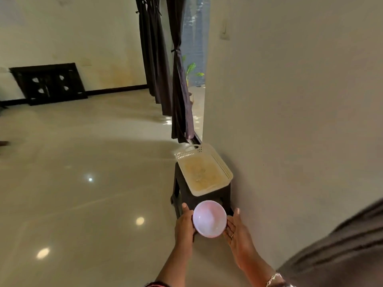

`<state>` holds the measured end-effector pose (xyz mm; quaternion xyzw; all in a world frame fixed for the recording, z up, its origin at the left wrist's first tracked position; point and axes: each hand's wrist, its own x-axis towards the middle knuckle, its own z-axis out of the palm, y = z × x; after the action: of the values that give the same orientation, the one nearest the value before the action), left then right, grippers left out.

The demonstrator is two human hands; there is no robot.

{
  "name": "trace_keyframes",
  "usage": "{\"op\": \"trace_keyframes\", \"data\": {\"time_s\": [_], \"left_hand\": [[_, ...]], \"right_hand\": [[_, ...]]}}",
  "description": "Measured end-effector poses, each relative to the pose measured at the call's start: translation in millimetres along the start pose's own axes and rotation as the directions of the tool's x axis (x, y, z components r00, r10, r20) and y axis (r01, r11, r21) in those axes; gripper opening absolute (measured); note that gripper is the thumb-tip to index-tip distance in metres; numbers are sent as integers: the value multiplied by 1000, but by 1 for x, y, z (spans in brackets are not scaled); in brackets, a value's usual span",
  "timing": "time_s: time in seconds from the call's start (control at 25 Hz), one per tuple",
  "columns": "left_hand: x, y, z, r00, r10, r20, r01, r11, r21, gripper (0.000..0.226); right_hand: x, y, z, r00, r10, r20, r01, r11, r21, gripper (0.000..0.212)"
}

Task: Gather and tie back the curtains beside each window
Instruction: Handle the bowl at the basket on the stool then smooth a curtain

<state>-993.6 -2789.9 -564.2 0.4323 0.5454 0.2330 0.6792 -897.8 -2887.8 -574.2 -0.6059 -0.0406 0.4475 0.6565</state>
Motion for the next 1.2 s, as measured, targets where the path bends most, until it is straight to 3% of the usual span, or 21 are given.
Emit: {"op": "trace_keyframes", "data": {"time_s": [0.28,0.72,0.88,1.2], "left_hand": [[90,43,48,999,-16,31,17,999,-29,46],[202,73,90,987,-155,34,157,985,-66,49],[265,92,105,976,-198,93,201,979,-33,51],[384,133,127,963,-152,222,118,980,161,58]], "right_hand": [[108,-56,10,997,77,-13,-77,997,5,51],[223,-77,17,993,93,-68,-98,992,-76,58],[279,-91,27,982,130,-138,-138,989,-50,55],[376,-114,59,952,206,-227,-199,978,57,59]]}}
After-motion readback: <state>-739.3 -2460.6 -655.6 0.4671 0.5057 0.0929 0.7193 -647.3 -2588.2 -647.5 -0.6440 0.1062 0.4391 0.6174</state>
